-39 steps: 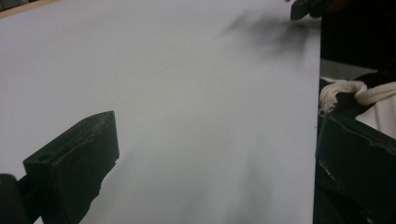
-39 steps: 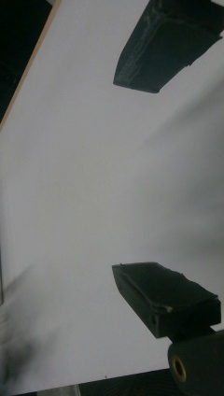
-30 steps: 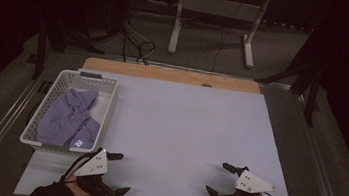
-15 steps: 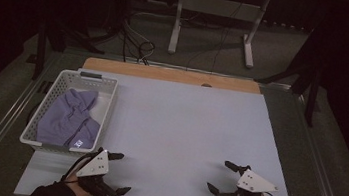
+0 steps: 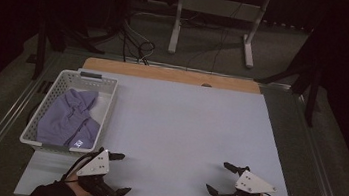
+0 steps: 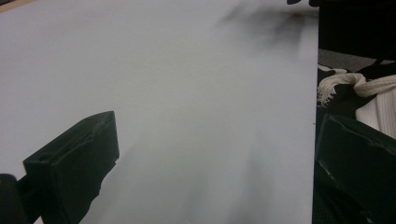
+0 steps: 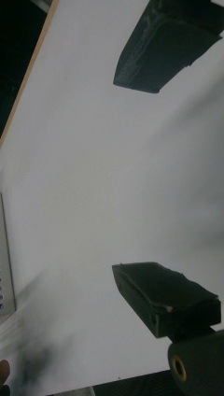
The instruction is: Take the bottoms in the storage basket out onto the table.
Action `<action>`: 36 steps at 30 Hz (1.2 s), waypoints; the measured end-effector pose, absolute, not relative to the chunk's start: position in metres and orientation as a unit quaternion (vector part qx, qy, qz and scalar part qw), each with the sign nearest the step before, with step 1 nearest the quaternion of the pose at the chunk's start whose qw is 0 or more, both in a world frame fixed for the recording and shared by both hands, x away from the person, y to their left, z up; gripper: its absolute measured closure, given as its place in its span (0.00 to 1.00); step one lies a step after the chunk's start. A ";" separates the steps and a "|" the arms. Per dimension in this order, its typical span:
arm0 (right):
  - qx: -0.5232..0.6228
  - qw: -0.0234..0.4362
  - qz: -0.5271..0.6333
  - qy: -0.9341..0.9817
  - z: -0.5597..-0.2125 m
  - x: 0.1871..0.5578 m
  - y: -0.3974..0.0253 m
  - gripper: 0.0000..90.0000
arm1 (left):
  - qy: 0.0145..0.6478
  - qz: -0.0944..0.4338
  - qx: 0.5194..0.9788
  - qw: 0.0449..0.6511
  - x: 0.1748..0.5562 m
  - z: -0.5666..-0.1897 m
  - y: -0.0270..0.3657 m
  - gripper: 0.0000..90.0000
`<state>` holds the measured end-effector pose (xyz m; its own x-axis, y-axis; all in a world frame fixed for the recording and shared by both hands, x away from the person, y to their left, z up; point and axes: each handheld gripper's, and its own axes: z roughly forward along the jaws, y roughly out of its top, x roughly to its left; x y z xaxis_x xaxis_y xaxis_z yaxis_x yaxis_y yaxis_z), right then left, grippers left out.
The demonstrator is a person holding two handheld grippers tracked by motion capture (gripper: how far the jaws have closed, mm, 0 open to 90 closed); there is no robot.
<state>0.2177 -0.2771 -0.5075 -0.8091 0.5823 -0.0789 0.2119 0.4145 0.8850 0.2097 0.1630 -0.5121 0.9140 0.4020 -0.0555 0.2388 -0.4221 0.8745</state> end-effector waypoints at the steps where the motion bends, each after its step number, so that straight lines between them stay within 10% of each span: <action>1: 0.244 0.192 0.486 0.817 -0.507 0.217 -0.278 0.10 | 0.189 0.080 0.841 0.501 0.209 -0.510 0.162 0.00; 36: 0.254 0.195 0.496 0.807 -0.505 0.211 -0.279 0.10 | 0.128 0.069 0.863 0.484 0.201 -0.453 0.149 0.00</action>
